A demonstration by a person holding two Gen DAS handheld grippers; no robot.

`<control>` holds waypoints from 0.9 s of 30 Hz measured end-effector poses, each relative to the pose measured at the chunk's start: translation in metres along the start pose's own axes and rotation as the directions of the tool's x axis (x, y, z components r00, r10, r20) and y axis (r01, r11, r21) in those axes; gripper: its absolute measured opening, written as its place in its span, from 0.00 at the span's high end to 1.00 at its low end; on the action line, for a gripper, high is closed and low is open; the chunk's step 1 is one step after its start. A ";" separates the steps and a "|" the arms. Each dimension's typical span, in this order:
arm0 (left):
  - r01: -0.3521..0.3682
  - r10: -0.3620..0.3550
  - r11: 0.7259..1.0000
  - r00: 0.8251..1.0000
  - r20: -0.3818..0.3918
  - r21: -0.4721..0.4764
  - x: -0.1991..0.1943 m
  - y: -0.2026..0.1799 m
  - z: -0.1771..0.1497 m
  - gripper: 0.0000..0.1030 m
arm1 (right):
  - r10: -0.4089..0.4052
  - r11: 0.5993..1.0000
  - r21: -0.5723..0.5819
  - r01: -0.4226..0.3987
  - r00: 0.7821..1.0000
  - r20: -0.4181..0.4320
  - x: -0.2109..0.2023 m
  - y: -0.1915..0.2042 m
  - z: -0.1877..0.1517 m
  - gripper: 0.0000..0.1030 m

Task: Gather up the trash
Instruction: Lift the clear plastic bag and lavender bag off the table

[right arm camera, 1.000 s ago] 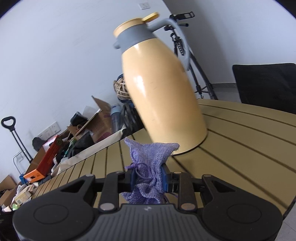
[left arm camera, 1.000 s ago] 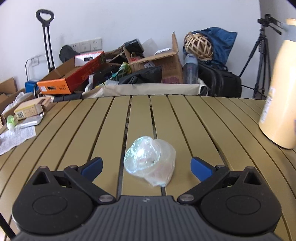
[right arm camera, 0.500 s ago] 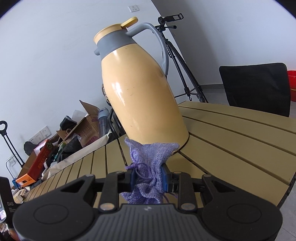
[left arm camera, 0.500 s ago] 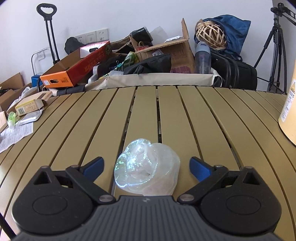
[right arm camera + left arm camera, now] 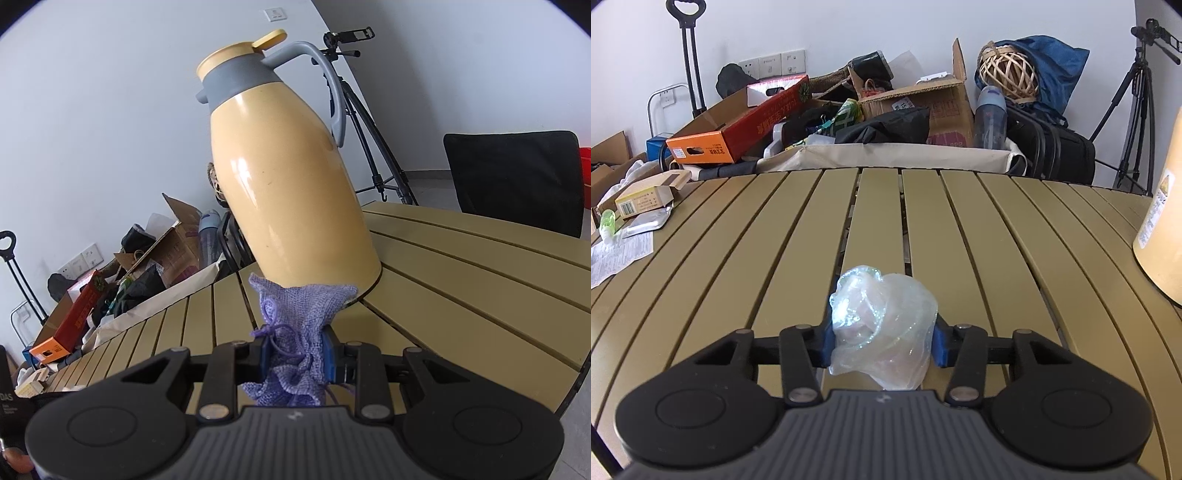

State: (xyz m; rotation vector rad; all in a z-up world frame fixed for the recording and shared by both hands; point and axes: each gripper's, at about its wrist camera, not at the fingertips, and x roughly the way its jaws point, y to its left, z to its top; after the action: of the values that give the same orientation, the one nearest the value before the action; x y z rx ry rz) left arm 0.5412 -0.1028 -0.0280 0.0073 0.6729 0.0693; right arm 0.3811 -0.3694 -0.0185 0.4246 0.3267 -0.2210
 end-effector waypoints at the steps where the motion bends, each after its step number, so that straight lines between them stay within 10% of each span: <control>1: 0.005 -0.005 1.000 1.000 0.003 0.001 -0.003 0.001 0.000 0.53 | 0.002 1.000 -0.003 -0.002 1.000 0.000 0.000 0.000 0.000 0.75; 27: 0.109 -0.112 0.993 0.987 0.116 0.038 -0.150 0.033 -0.042 0.54 | 0.116 0.974 -0.200 -0.102 0.992 0.056 -0.062 0.024 -0.023 0.75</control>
State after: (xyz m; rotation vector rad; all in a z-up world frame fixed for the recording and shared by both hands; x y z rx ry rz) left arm 0.3956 -0.0804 0.0334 0.0041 0.5549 -0.0483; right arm 0.3243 -0.3290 -0.0078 0.2377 0.2555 -0.0938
